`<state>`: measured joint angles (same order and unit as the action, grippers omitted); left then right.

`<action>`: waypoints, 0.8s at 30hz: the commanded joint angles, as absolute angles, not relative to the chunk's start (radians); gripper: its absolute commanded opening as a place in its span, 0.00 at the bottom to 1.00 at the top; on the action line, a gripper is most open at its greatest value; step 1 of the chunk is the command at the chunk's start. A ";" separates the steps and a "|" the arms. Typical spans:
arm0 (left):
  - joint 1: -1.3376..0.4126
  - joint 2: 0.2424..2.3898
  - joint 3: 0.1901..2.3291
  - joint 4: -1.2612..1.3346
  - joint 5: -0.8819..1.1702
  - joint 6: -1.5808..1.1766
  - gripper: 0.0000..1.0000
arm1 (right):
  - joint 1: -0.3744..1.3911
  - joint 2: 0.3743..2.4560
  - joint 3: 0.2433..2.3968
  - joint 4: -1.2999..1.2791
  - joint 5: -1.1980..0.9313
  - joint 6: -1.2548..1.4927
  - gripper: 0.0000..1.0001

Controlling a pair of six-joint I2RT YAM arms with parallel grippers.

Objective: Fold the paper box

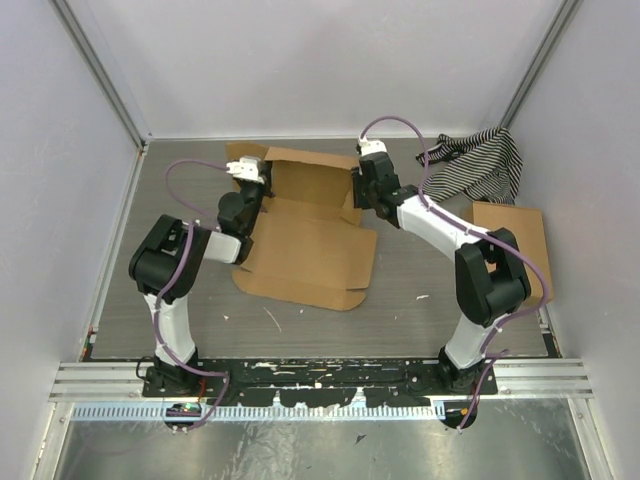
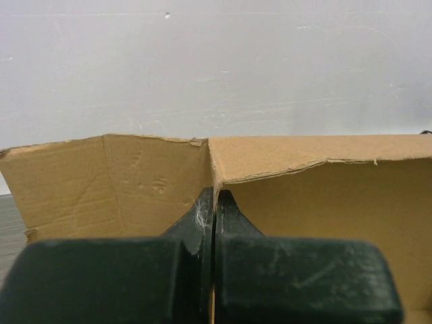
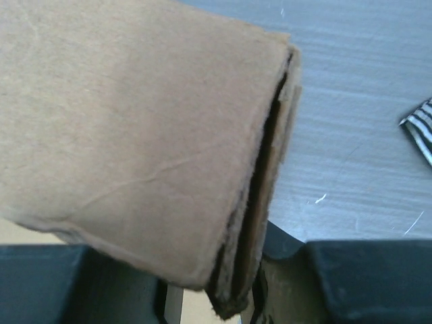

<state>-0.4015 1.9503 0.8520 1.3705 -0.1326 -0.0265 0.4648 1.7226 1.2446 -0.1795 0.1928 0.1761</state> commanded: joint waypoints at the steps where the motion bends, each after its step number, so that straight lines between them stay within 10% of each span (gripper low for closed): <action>1: -0.403 1.985 0.912 1.431 -0.150 0.006 0.00 | 0.464 1.762 1.383 -0.066 0.248 0.119 0.35; 10: -0.403 2.047 1.014 1.362 -0.125 0.017 0.16 | 0.399 1.897 1.497 -0.005 0.078 0.055 0.51; 24: -0.415 2.064 1.030 1.243 -0.123 0.000 0.07 | 0.280 1.888 1.392 -0.036 -0.302 -0.029 0.66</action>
